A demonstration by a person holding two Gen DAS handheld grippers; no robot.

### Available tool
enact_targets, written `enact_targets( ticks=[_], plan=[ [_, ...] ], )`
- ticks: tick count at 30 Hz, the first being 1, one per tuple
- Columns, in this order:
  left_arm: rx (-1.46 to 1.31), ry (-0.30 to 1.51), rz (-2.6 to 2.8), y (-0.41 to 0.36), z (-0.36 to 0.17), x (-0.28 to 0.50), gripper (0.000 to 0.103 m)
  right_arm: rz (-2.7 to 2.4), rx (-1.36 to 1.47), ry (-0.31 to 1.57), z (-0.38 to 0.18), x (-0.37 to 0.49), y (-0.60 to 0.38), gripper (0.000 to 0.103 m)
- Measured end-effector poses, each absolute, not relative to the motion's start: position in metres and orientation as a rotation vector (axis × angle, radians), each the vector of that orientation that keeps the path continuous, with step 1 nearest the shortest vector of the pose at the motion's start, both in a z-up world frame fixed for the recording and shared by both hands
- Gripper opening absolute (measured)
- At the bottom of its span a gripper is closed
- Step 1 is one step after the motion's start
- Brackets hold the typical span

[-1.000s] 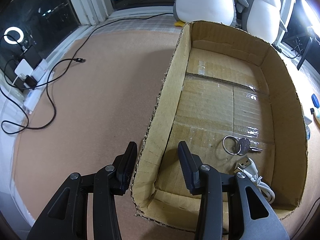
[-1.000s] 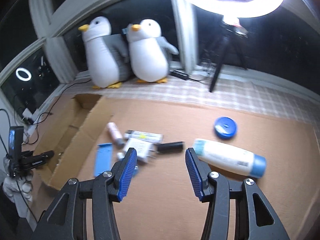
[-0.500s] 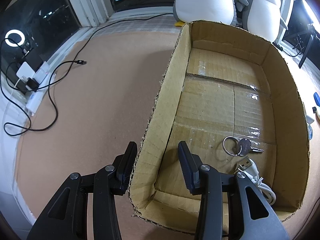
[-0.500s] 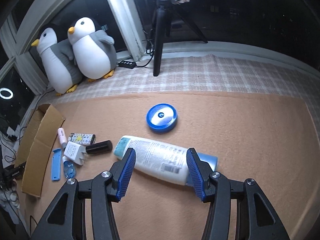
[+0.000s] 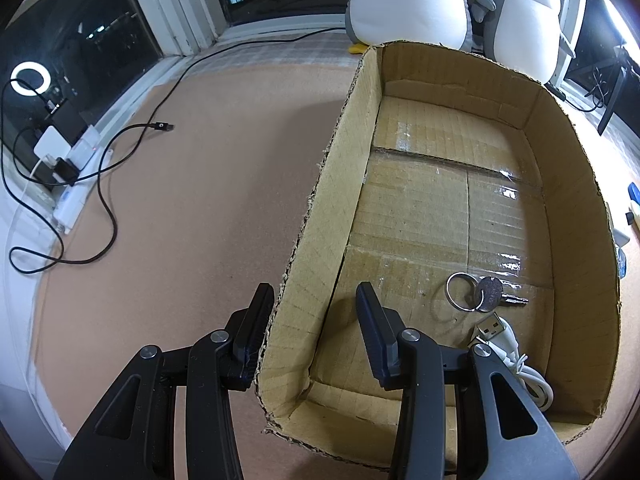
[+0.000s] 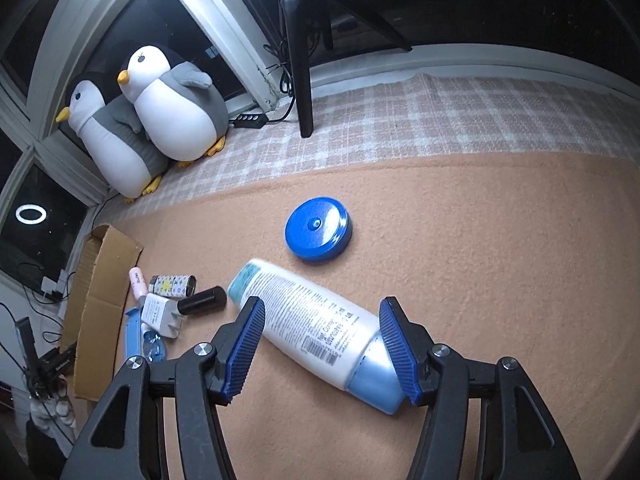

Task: Organize rigid objects
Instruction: 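Move the right gripper to the white-and-blue lotion tube and grasp it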

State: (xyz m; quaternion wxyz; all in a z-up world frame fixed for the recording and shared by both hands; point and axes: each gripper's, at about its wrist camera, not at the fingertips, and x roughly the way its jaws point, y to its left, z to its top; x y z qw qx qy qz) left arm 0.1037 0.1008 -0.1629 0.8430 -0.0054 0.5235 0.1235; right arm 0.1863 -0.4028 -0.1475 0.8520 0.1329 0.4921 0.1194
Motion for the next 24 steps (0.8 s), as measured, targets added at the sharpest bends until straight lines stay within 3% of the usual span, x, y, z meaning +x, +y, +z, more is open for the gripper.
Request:
enact_targets(
  ticks=[12, 24],
  plan=[
    [0.005, 1.107, 0.262, 0.099, -0.163, 0.105, 0.041, 0.251, 0.036, 0.993, -0.167, 0.164, -0.365, 0.056],
    [0.019, 1.109, 0.273, 0.096, -0.162, 0.105, 0.041, 0.218, -0.037, 0.903, -0.177, 0.168, -0.349, 0.055]
  ],
)
